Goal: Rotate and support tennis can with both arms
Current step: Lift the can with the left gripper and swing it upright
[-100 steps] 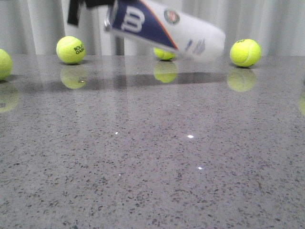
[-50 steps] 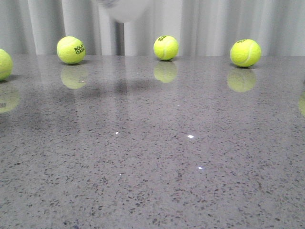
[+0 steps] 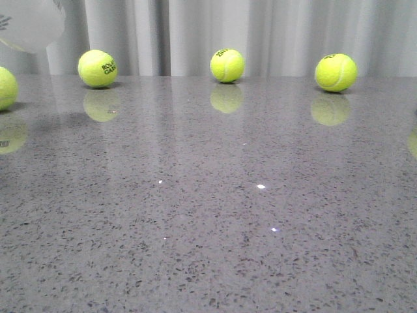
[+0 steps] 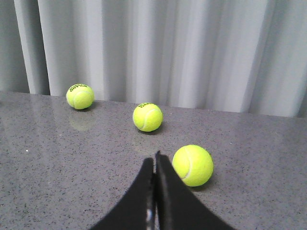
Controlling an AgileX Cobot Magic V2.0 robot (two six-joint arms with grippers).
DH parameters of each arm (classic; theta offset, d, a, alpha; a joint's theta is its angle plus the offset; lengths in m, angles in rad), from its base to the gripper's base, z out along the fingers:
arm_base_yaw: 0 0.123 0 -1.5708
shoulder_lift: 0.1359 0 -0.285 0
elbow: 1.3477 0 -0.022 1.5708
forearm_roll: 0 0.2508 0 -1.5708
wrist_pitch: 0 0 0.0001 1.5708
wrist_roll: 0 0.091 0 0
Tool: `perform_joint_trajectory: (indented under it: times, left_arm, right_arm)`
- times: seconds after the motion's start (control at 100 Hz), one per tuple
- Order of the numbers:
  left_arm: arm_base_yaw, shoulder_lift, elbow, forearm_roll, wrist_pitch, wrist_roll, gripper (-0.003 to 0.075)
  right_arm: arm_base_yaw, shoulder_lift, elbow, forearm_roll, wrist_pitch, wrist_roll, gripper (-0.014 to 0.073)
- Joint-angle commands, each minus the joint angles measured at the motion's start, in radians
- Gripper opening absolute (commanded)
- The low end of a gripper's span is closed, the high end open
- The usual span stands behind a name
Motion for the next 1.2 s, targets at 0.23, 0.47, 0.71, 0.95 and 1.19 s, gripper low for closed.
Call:
perform_joint_trajectory:
  times: [0.23,0.47,0.71,0.95,1.19]
  left_arm:
    - [0.0,-0.087,0.189,0.076,0.004,-0.072,-0.0021]
    - [0.0,-0.103,0.222,0.072,0.004,-0.072,-0.002]
    - [0.0,-0.054,0.199,0.008,0.004,-0.072,0.0087]
    - [0.0,0.058,0.086,-0.03,0.004,-0.072,0.0435]
    - [0.0,0.187,-0.053,-0.01,0.004,-0.072,0.0494]
  right_arm:
    - [-0.006,0.007,-0.023,0.006,-0.088,-0.003,-0.0068]
    - [-0.006,0.007,-0.023,0.006,-0.088,-0.003,-0.0068]
    - [-0.006,0.007,-0.023,0.006,-0.088,-0.003,-0.0068]
    - [-0.006,0.007,-0.023,0.006,-0.088,-0.003,-0.0068]
    - [-0.006,0.007,-0.023,0.006,-0.088,-0.003,-0.0068]
